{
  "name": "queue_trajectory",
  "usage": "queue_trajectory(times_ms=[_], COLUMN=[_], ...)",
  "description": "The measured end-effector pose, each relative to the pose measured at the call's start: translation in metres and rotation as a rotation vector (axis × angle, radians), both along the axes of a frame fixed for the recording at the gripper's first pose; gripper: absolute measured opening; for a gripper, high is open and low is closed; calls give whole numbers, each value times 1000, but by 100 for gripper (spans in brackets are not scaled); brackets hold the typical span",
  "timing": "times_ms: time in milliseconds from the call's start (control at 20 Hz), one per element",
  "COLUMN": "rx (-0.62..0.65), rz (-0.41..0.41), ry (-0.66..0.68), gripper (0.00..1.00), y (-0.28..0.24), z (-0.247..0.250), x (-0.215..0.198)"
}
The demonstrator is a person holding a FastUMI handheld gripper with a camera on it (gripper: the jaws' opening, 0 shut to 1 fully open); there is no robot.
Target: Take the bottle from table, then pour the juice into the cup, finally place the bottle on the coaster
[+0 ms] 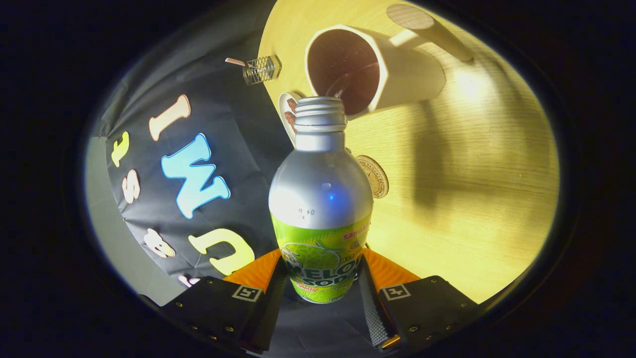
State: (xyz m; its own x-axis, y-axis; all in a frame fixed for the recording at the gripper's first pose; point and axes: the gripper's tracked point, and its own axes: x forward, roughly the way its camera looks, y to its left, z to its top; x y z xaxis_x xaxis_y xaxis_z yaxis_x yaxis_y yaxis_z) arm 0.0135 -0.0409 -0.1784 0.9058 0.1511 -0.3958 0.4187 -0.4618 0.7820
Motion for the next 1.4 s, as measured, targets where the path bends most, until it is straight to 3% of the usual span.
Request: queue_trajectory(times_ms=[1400], rx=[175], rz=[-82], ry=[-48], gripper=[72], y=[-20], z=[32], x=[-3])
